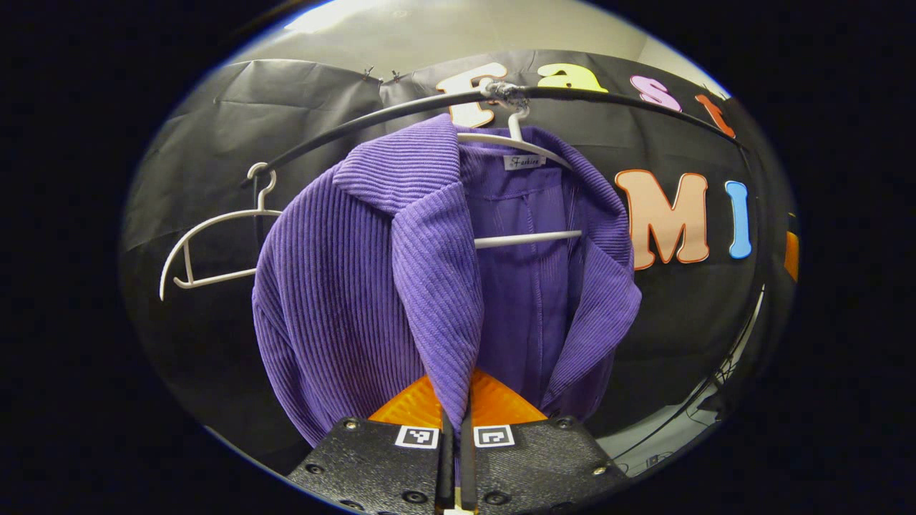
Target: Grasp the clothes on the hanger with both hands and then place them into the laundry hamper below.
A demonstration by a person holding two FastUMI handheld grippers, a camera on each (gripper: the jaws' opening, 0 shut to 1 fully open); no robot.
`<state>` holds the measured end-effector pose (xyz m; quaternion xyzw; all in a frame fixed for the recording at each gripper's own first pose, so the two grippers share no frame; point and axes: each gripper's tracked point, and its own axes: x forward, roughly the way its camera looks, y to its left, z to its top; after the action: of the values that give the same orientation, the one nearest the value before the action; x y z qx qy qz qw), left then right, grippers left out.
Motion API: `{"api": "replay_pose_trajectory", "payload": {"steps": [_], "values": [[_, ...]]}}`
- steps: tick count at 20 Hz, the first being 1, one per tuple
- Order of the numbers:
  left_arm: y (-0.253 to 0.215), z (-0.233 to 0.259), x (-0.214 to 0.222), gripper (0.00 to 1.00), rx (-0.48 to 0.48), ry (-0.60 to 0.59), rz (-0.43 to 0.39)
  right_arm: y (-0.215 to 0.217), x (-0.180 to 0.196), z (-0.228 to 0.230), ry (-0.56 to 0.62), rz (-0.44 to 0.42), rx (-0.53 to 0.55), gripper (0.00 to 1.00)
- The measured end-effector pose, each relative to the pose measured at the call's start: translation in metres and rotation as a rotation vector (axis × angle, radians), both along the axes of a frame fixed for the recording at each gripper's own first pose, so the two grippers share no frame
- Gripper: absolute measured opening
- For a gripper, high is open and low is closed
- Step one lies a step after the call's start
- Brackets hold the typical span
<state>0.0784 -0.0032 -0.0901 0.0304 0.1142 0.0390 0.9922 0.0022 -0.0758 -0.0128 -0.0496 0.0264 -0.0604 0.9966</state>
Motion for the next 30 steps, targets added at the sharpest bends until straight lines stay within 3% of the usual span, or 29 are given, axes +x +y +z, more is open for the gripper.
{"api": "replay_pose_trajectory", "payload": {"steps": [7, 13, 14, 17, 30], "values": [[0.000, 0.025, -0.018, 0.02, -0.020, -0.051, -0.011, 0.010, 0.006, -0.007, 0.015, 0.045, 0.014, 1.00], [0.017, 0.060, -0.038, 0.05, -0.003, -0.104, 0.023, 0.028, 0.013, -0.016, 0.031, 0.115, 0.034, 0.96], [0.019, 0.068, -0.041, 0.00, -0.001, -0.118, 0.031, 0.032, 0.014, -0.017, 0.032, 0.129, 0.036, 1.00], [0.029, 0.085, -0.048, 0.05, -0.014, -0.144, 0.055, 0.044, 0.020, -0.020, 0.033, 0.168, 0.050, 0.97], [0.070, 0.134, -0.067, 0.02, -0.023, -0.207, 0.150, 0.105, 0.075, -0.074, 0.114, 0.295, 0.076, 1.00]]}}
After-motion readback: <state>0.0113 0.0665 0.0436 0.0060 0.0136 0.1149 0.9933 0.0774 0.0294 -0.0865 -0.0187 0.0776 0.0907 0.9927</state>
